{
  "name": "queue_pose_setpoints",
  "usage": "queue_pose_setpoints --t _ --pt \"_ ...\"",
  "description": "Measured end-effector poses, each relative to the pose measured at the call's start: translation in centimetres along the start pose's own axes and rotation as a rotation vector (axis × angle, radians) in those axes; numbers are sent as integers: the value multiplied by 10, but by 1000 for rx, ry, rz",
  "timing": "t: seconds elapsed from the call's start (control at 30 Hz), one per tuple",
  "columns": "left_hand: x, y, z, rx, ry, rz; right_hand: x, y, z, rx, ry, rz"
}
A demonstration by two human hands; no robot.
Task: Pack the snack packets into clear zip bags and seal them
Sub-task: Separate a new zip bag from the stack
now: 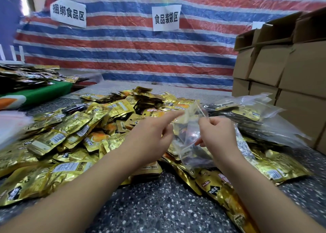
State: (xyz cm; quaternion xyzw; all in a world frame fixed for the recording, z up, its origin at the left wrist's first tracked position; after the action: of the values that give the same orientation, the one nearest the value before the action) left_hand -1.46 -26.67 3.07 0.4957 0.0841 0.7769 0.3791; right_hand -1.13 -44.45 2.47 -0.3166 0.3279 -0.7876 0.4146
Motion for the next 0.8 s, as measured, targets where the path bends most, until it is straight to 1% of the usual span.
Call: queue_pose_setpoints --t 0.1,0.2,0.3,0.47,0.57,0.6,0.7,0.8 --pt "0 8 -4 -88 -52 46 0 1 1 -56 22 56" --pt "-5 13 -8 -123 -118 136 0 2 1 -122 40 134" --pt "-7 14 -10 -158 -115 202 2 1 0 -186 37 169" --pt "-7 8 -6 -118 -75 187 4 -6 -1 -279 24 248" --pt "-13 10 -7 -137 -99 249 4 -7 -1 -345 23 306" --pt "-12 10 -6 -121 -105 222 4 -7 -1 -362 25 307" --pt "2 3 3 -33 -105 41 9 -7 3 -374 53 249" --pt "20 -8 9 -29 -98 -89 10 -5 5 -353 -15 142"
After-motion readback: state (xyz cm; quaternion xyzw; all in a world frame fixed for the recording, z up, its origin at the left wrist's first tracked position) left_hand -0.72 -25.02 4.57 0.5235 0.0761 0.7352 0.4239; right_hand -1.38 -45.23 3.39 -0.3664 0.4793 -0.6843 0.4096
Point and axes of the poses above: each hand's wrist, its own z-axis towards the middle knuckle, its own x-axis out of the back of the hand, y = z × x, the point moved 3 cm from there along z, towards the middle knuckle, and after that the axes turned 12 degrees about x, right-handed, at the moved point
